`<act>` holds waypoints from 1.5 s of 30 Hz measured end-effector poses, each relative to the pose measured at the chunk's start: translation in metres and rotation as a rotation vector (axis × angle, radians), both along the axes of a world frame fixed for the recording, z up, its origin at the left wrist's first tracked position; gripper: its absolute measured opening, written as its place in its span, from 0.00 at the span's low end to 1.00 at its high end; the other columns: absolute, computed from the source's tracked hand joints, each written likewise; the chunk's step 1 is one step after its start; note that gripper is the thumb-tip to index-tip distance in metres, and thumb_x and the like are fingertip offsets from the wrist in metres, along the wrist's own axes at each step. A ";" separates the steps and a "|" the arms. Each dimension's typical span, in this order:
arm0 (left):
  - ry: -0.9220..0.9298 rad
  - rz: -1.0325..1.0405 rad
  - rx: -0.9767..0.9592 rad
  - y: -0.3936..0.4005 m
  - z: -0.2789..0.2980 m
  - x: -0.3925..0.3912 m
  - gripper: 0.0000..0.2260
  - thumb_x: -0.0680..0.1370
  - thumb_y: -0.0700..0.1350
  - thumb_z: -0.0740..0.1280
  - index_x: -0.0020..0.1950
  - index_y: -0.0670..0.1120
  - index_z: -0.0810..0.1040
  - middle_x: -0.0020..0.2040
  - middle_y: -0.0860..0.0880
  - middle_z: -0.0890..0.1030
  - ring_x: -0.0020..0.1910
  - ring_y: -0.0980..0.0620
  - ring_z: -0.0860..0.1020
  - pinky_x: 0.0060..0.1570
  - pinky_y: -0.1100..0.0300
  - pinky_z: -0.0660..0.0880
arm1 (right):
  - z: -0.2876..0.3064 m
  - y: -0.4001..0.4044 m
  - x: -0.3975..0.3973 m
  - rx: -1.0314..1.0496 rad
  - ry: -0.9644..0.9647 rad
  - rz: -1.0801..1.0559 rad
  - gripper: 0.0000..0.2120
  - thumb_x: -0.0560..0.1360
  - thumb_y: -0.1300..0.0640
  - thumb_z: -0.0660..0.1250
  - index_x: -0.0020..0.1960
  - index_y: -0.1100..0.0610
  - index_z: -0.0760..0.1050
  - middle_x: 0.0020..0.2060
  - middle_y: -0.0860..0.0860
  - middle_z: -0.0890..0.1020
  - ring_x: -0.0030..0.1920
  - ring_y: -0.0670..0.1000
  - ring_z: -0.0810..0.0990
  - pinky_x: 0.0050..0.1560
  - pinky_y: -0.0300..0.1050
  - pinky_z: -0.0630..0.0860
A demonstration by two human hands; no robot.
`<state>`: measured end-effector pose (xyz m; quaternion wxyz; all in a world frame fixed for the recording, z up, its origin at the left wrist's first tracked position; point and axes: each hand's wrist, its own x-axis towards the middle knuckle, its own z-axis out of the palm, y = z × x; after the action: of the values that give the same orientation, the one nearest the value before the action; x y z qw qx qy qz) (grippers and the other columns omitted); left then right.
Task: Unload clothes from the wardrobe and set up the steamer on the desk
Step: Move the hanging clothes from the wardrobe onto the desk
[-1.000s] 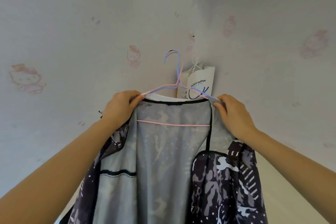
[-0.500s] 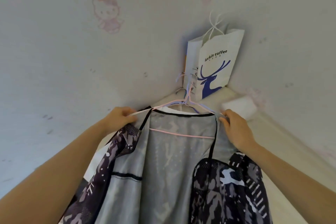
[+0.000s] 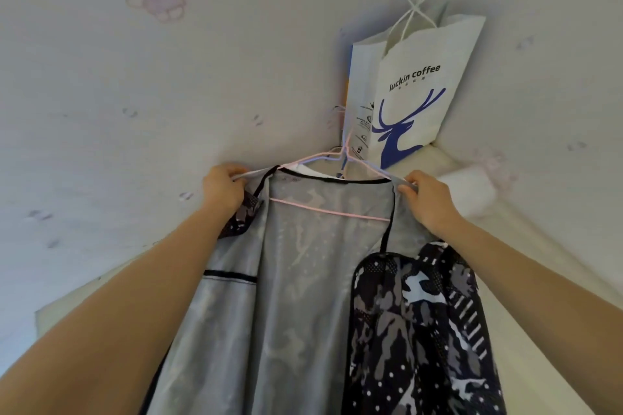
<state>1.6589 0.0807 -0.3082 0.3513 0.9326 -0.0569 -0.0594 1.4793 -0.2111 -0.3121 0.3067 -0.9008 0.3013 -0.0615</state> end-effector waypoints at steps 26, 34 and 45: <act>-0.257 -0.316 0.556 -0.027 -0.075 -0.018 0.18 0.81 0.48 0.53 0.64 0.43 0.75 0.62 0.43 0.77 0.61 0.36 0.70 0.60 0.42 0.67 | -0.069 0.003 0.008 -0.344 0.211 0.016 0.15 0.79 0.57 0.59 0.63 0.62 0.70 0.56 0.62 0.75 0.56 0.63 0.71 0.54 0.55 0.69; -0.230 -0.400 0.595 -0.024 -0.076 -0.064 0.29 0.78 0.56 0.43 0.76 0.46 0.62 0.74 0.47 0.66 0.75 0.41 0.58 0.71 0.40 0.54 | -0.065 0.037 -0.029 -0.344 0.226 0.098 0.24 0.79 0.58 0.58 0.73 0.62 0.60 0.72 0.62 0.63 0.73 0.65 0.58 0.73 0.60 0.56; -0.127 -0.405 0.416 -0.002 -0.067 -0.143 0.31 0.76 0.57 0.45 0.75 0.43 0.61 0.75 0.46 0.64 0.75 0.43 0.58 0.72 0.46 0.56 | -0.051 0.110 -0.093 -0.315 0.221 0.147 0.27 0.81 0.48 0.49 0.75 0.61 0.58 0.74 0.58 0.62 0.75 0.60 0.57 0.74 0.56 0.53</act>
<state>1.5156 0.0787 -0.3750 0.1293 0.9561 -0.2506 -0.0800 1.3867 -0.1006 -0.3636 0.1306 -0.9585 0.2530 0.0139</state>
